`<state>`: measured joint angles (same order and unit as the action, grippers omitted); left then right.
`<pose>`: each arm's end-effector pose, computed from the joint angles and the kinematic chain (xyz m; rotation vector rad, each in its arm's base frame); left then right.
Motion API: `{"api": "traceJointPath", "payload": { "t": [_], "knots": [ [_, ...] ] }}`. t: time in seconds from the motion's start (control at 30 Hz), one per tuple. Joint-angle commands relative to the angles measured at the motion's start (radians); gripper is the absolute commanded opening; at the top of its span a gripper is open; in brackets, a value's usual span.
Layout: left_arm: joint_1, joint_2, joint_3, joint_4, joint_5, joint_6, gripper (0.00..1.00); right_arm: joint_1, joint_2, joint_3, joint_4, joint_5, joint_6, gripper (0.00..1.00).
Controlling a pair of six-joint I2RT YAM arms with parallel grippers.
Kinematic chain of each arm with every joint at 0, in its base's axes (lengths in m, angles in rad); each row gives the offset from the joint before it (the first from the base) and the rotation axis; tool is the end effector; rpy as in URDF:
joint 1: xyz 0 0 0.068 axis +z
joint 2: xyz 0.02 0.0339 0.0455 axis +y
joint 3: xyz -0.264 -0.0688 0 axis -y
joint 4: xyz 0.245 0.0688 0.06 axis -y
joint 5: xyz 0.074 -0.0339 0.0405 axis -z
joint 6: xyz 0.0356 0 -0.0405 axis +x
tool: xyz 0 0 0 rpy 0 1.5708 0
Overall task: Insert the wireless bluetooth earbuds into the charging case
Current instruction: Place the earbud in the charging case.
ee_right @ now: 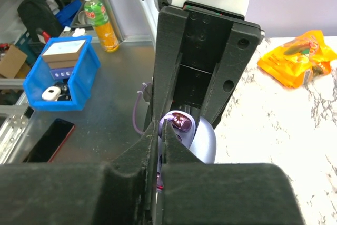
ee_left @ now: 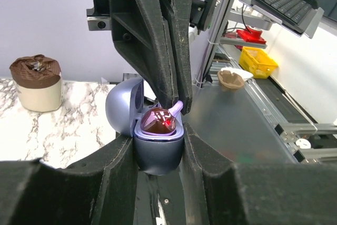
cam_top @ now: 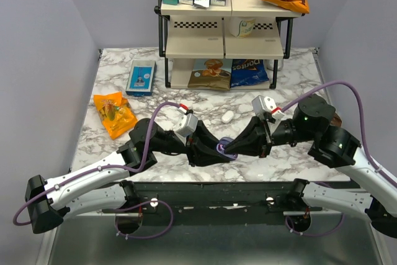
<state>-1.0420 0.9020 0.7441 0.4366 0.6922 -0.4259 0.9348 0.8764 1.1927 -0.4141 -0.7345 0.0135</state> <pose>0.0839 -0.1886 0.3693 1.0769 1.1464 -1.6404 0.0789 0.1471 0.4398 -1.3022 1.2742 1.3009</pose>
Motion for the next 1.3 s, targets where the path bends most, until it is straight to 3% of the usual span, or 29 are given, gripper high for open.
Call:
{"api": "traceJointPath", "payload": {
  "t": [0.0,0.23,0.3,0.33,0.43,0.73,1.07,1.27],
  "knots": [
    [-0.004,-0.017,0.024,0.068,-0.016,0.016,0.02,-0.002,0.007,-0.018,-0.054,0.104,0.005,0.07],
    [-0.006,-0.028,0.017,0.067,-0.042,0.03,0.01,-0.002,0.013,-0.019,-0.069,0.121,0.003,0.07],
    [-0.004,-0.032,0.014,0.065,-0.053,0.033,0.01,-0.002,0.01,-0.022,-0.072,0.115,0.003,0.12],
    [-0.004,-0.035,0.012,0.062,-0.057,0.035,0.01,-0.002,0.006,-0.022,-0.072,0.118,0.006,0.22],
    [-0.006,-0.037,0.008,0.062,-0.065,0.038,0.01,-0.002,-0.004,-0.018,-0.069,0.129,0.008,0.34],
    [-0.006,-0.038,0.003,0.062,-0.074,0.033,0.01,-0.002,-0.027,-0.004,-0.063,0.171,0.017,0.45],
    [-0.006,-0.034,0.001,0.056,-0.08,0.042,0.01,-0.002,-0.05,0.01,-0.049,0.23,0.019,0.48],
    [-0.006,-0.022,0.014,-0.004,-0.114,0.072,0.01,-0.002,-0.027,0.054,-0.071,0.241,0.054,0.37]
  ]
}}
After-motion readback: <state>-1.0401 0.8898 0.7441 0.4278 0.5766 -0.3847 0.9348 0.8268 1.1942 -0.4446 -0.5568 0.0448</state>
